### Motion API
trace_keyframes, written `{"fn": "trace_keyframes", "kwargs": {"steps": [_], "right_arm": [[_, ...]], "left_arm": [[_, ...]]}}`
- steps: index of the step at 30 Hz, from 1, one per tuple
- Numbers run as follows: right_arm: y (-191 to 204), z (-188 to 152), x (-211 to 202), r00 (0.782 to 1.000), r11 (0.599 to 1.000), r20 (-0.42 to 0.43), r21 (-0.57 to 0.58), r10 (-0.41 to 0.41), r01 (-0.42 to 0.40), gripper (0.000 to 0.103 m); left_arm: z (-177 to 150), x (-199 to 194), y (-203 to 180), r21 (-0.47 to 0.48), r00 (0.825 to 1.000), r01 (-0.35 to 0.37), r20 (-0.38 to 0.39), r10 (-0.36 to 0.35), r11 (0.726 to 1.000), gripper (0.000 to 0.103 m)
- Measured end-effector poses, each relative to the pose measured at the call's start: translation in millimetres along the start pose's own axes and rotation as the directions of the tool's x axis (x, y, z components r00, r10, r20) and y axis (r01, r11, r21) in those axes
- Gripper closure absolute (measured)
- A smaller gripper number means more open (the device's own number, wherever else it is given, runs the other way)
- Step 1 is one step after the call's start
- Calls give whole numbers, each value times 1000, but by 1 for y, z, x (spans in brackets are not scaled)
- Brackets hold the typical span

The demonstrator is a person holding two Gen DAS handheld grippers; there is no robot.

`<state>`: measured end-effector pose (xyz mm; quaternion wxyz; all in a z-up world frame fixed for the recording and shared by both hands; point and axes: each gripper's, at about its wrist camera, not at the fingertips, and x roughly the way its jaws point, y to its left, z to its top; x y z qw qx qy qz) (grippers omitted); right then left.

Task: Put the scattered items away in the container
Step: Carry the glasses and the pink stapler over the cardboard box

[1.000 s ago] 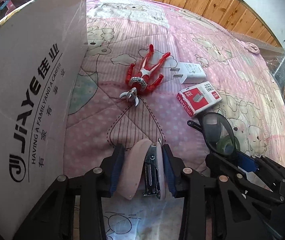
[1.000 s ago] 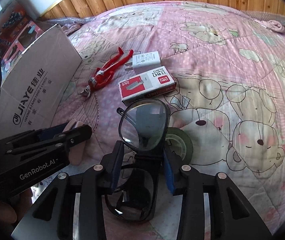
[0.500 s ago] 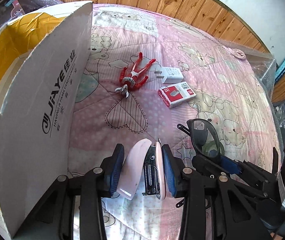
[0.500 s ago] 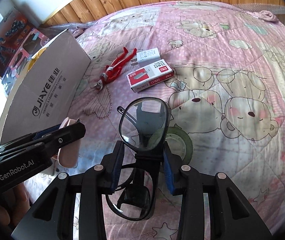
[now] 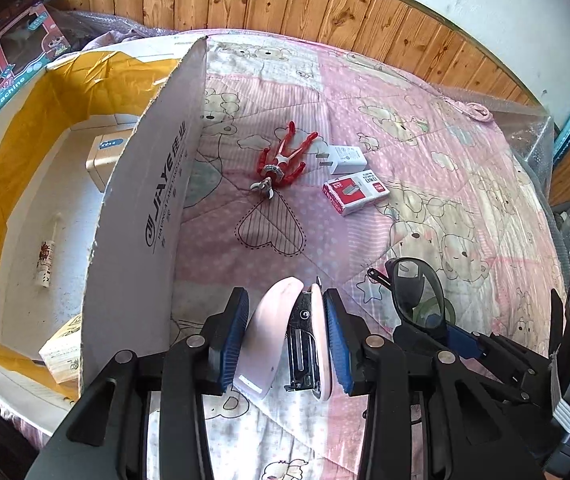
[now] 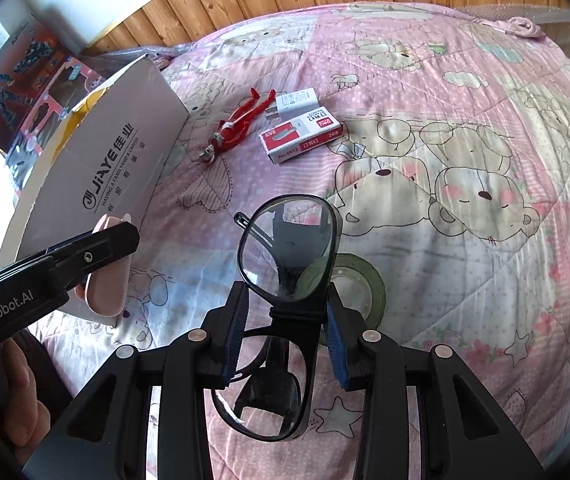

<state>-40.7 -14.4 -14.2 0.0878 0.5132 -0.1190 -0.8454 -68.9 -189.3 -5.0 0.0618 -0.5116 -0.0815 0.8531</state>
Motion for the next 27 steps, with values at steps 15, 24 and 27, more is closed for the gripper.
{"fn": "trace_keyframes", "kwargs": {"steps": [15, 24, 27], "right_arm": [[17, -17, -20, 1000, 1000, 22, -17, 3, -2, 65], [25, -21, -27, 1000, 1000, 30, -25, 9, -8, 65], [29, -21, -30, 999, 1000, 33, -30, 12, -11, 65]], "left_arm": [[-12, -32, 4, -9, 999, 28, 44, -27, 1000, 63], [-13, -44, 6, -12, 997, 32, 67, -31, 999, 63], [-14, -47, 8, -14, 997, 35, 71, -34, 999, 63]]}}
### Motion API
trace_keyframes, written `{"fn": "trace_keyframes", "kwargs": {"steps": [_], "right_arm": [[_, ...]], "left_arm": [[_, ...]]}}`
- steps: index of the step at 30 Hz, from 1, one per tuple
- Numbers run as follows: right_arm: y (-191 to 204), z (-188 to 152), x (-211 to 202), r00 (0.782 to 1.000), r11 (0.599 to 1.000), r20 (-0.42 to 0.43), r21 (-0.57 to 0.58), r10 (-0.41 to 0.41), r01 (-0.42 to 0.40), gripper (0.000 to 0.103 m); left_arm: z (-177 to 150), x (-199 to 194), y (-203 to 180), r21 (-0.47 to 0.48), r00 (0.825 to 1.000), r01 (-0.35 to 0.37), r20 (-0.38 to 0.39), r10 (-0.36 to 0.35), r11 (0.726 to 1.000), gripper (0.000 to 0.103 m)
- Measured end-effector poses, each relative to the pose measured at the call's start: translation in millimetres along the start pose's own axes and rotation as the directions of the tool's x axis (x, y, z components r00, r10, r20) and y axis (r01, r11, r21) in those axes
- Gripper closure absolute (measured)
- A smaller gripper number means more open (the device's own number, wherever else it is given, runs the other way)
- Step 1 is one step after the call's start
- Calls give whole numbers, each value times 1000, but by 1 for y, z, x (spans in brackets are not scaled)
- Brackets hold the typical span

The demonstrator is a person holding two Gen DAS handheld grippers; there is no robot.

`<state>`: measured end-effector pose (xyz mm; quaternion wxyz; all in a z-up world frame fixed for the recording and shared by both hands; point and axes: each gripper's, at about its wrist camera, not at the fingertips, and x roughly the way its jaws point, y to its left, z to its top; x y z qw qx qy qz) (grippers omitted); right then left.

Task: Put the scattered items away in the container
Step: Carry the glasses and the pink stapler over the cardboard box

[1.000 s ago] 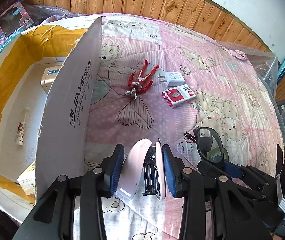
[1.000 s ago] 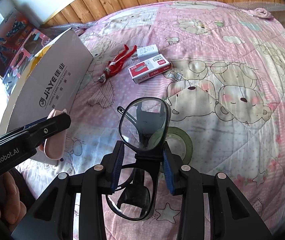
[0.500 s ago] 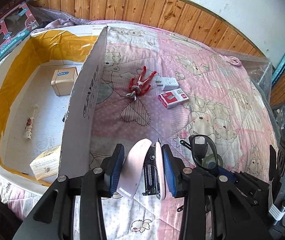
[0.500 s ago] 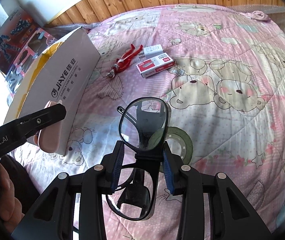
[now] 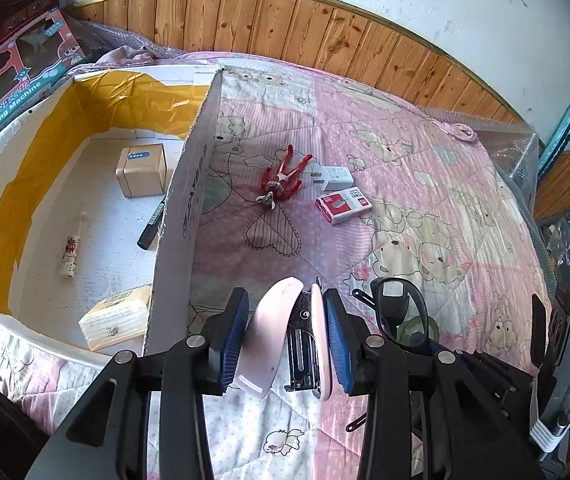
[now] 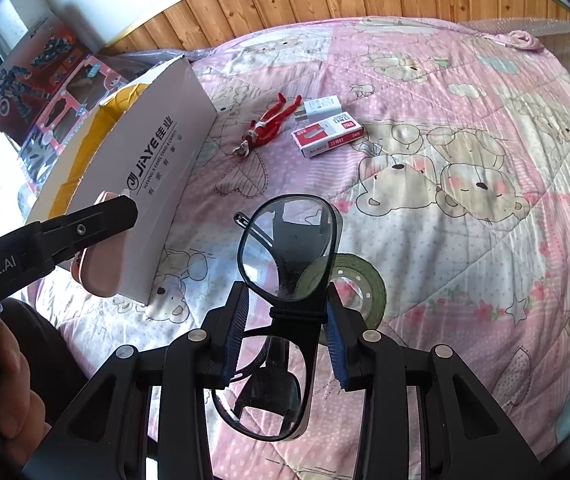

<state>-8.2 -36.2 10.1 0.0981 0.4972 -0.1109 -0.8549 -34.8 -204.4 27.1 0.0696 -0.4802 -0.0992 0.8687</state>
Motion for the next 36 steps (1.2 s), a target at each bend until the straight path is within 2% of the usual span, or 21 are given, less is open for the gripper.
{"fn": "trace_keyframes", "kwargs": {"steps": [17, 36], "right_arm": [[36, 10, -20, 999, 998, 36, -57, 35, -33, 65], [50, 16, -27, 998, 996, 52, -81, 41, -36, 65]], "left_arm": [[4, -20, 17, -37, 999, 13, 37, -12, 999, 63], [3, -32, 35, -77, 998, 20, 60, -16, 997, 63]]}}
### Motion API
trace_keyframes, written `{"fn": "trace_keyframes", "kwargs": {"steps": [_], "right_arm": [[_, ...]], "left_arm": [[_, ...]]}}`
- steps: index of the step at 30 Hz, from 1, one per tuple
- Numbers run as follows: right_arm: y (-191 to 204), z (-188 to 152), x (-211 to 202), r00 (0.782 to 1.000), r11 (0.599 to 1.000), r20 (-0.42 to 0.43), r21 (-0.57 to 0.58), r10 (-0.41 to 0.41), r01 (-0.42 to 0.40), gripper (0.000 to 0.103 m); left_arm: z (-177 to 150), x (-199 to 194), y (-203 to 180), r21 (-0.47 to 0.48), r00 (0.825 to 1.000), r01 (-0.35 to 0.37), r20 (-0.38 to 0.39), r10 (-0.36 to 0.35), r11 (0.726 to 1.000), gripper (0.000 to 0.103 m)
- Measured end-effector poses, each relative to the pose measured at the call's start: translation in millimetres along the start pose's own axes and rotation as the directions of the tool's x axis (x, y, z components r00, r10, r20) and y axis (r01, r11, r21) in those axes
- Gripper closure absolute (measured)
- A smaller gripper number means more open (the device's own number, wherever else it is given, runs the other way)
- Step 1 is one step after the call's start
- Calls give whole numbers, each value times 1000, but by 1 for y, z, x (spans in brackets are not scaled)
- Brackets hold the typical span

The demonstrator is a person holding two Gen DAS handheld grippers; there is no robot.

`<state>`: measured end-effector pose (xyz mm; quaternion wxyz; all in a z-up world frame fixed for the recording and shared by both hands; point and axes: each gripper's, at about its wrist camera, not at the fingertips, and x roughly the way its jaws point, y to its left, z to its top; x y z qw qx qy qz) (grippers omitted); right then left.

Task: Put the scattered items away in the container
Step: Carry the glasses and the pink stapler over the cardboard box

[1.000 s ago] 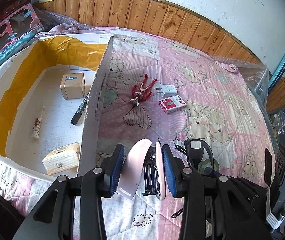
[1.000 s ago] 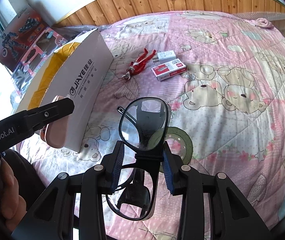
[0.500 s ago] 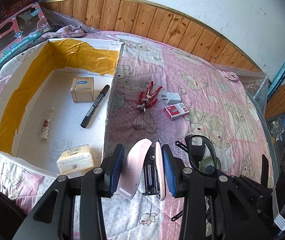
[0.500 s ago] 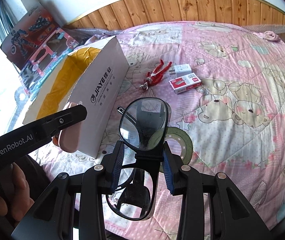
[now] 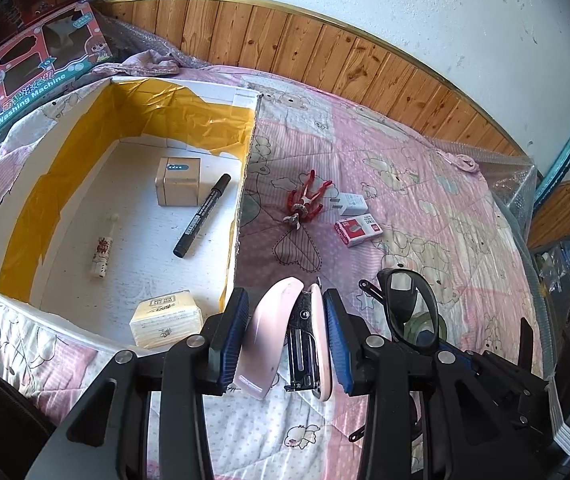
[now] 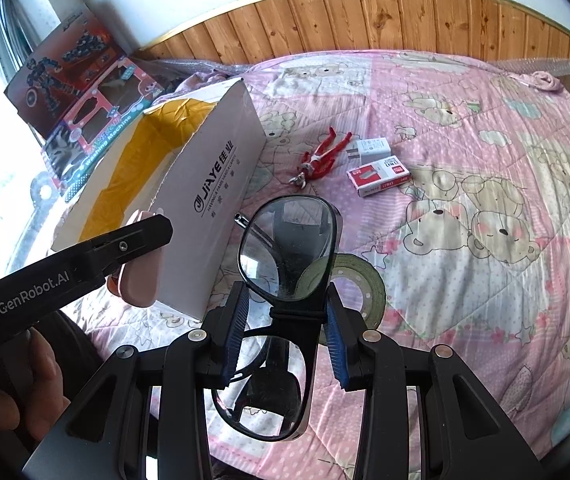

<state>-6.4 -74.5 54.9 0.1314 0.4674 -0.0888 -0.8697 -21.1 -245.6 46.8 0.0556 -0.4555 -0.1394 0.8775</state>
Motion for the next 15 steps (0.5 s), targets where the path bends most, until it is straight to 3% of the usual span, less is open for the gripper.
{"fn": "trace_keyframes", "kwargs": {"steps": [15], "right_arm": [[17, 17, -6, 999, 999, 28, -28, 26, -25, 65]], "left_arm": [[3, -7, 3, -15, 1000, 6, 14, -6, 1000, 63]]}}
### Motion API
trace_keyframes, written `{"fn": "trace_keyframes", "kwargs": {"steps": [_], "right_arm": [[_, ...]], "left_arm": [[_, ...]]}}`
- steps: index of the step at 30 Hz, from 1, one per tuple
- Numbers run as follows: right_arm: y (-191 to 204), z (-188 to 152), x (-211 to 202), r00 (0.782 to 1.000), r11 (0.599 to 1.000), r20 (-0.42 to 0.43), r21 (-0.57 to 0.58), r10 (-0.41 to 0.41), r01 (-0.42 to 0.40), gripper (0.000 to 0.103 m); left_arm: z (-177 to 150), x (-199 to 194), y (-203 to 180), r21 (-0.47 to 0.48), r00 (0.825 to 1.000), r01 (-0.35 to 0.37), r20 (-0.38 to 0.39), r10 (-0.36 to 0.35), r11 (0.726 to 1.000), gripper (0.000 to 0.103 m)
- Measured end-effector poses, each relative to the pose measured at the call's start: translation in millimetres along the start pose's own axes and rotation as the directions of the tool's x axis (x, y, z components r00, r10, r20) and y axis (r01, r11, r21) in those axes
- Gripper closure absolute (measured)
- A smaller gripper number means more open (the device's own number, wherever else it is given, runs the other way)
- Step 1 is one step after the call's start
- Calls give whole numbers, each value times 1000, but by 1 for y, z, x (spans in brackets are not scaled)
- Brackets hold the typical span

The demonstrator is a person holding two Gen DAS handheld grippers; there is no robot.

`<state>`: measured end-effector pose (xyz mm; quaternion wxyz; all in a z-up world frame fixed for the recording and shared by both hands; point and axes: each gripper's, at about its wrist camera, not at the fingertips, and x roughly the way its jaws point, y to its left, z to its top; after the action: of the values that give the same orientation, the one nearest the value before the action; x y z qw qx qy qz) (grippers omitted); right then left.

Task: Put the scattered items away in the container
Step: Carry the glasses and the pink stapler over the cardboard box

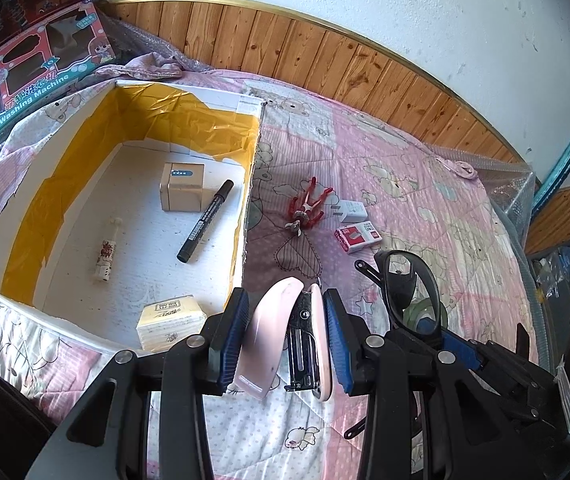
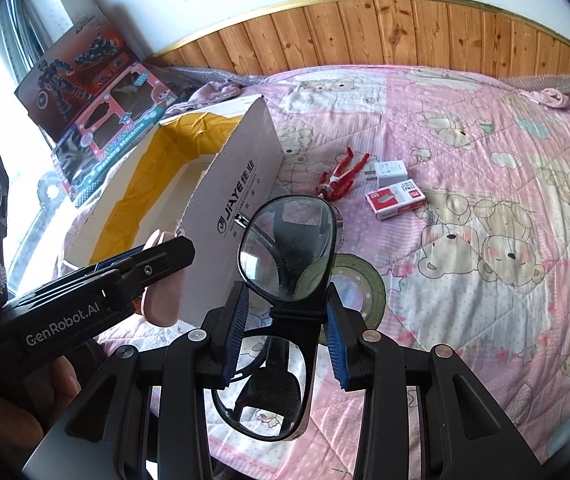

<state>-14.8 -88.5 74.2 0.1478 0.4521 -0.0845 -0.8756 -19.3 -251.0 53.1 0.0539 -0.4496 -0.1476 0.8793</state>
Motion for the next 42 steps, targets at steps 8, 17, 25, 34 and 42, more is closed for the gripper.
{"fn": "trace_keyframes", "kwargs": {"steps": [8, 17, 25, 34, 42], "right_arm": [[8, 7, 0, 1000, 1000, 6, -13, 10, -10, 65], [14, 15, 4, 1000, 1000, 3, -19, 21, -21, 65], [8, 20, 10, 997, 997, -18, 36, 72, -71, 65], [7, 20, 13, 997, 996, -23, 48, 78, -77, 65], [14, 25, 14, 997, 996, -21, 31, 79, -78, 65]], "left_arm": [[4, -3, 7, -16, 1000, -4, 10, 4, 1000, 63], [10, -5, 19, -38, 1000, -8, 18, 8, 999, 63], [15, -7, 29, -57, 1000, -9, 24, 10, 998, 63], [14, -3, 32, -66, 1000, 1, 13, 0, 998, 63], [17, -6, 38, -79, 1000, 1, 24, 1, 997, 63]]}}
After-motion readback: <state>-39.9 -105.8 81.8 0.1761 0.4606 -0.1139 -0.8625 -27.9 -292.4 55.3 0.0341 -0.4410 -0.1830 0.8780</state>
